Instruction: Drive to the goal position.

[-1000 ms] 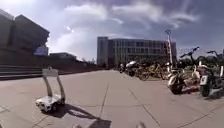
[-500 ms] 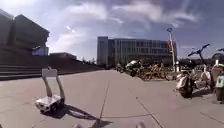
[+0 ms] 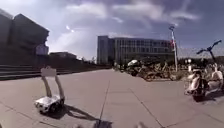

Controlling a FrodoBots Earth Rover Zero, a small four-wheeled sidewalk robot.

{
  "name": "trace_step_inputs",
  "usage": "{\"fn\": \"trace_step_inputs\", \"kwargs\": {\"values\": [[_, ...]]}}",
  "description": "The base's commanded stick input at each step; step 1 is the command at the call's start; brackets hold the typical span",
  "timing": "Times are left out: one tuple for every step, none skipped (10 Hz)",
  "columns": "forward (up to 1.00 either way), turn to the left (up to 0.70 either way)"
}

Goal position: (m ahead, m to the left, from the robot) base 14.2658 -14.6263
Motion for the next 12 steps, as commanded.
{"fn": "trace_step_inputs", "kwargs": {"values": [[0.70, 0.03], [0.70, 0.03], [0.70, 0.03], [0.70, 0.03], [0.70, 0.03], [0.70, 0.03], [0.70, 0.03], [0.70, 0.03], [0.70, 0.03], [0.70, 0.03], [0.70, 0.03], [0.70, 0.03]]}}
